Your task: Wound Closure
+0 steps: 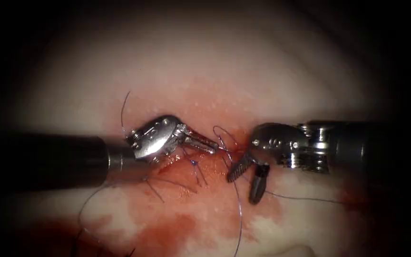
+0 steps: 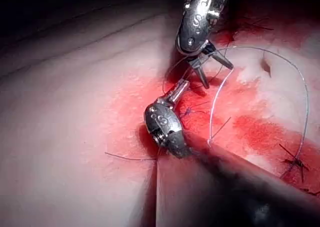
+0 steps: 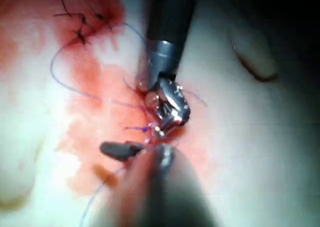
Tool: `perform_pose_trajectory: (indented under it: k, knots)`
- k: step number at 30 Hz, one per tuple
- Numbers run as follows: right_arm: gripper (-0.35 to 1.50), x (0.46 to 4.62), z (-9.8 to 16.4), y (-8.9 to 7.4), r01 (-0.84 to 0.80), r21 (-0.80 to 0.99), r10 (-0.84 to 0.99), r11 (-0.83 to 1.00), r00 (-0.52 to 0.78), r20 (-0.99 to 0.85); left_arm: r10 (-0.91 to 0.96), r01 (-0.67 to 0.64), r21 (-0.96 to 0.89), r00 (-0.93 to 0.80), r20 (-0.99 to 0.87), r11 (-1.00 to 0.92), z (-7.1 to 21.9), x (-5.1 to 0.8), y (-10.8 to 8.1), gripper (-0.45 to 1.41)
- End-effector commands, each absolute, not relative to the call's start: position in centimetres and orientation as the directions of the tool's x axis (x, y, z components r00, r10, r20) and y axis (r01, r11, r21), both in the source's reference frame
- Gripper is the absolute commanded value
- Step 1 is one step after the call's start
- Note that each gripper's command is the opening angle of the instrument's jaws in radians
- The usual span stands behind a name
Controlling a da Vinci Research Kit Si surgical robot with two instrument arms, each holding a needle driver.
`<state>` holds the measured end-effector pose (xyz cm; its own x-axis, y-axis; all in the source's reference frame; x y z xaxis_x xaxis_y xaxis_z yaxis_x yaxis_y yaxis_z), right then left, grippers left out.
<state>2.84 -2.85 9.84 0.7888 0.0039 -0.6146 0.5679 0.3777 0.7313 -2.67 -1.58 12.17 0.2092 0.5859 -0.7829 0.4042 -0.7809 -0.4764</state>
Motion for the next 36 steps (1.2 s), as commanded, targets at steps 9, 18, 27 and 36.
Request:
perform_pose_trajectory:
  k: [9, 18, 27, 36]
  knots:
    - [1.03, 2.80, 9.89, -2.73, 0.541, 0.749, 0.001, 0.383, 0.811, -0.586, 0.585, 0.406, -0.476, 0.205, -0.785, -0.781, 12.23, -2.73, -1.61, -0.45]
    - [0.94, 2.73, 10.04, -2.77, 0.474, 0.783, -0.156, 0.402, 0.878, -0.452, 0.585, 0.406, -0.476, 0.203, -0.786, -0.780, 12.19, -2.76, -1.65, -0.45]
    - [0.98, 2.74, 10.26, -3.07, 0.427, 0.812, -0.202, 0.398, 0.904, -0.377, 0.585, 0.407, -0.476, 0.203, -0.785, -0.780, 12.18, -2.77, -1.65, -0.45]
    - [0.76, 2.61, 10.27, -3.20, 0.398, 0.841, -0.269, 0.367, 0.911, -0.314, 0.585, 0.411, -0.474, 0.203, -0.785, -0.779, 12.17, -2.78, -1.67, -0.45]
